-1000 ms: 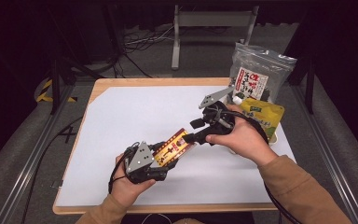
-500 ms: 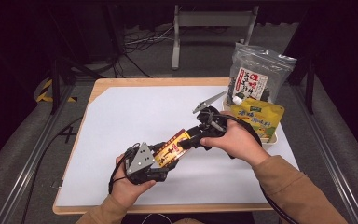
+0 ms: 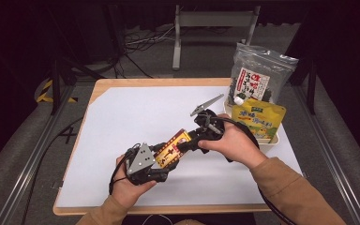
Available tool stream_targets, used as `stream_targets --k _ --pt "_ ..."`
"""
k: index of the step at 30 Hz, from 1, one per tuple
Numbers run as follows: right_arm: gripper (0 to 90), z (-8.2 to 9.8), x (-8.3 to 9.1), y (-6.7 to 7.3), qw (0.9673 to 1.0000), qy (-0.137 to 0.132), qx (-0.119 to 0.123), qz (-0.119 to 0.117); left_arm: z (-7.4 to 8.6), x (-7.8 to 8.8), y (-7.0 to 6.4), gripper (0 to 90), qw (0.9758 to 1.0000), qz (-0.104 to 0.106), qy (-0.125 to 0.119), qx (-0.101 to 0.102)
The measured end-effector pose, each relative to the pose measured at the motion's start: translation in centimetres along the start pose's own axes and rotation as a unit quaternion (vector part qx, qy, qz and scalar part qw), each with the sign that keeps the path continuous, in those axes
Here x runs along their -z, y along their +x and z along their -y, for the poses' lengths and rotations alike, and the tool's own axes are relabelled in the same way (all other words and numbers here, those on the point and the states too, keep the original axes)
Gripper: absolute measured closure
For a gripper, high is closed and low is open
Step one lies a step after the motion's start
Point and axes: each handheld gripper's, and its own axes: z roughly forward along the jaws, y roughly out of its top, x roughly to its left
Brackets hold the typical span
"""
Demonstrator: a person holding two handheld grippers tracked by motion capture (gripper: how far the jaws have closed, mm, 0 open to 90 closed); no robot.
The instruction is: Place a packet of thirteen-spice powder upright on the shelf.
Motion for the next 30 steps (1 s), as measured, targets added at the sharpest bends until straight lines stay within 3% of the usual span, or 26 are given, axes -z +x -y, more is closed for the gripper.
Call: stream_targets --k 13,30 --pt "56.6 -0.1 0.4 1.0 0.9996 -0.021 0.019 0.001 0.0 -0.1 0.0 31.8 0.9999 -0.007 0.009 -0.004" --pt "64.5 -0.5 0.5 1.8 0.9996 -0.025 0.013 -0.002 -0.1 -0.1 0.2 29.1 0.9999 0.001 0.013 0.004"
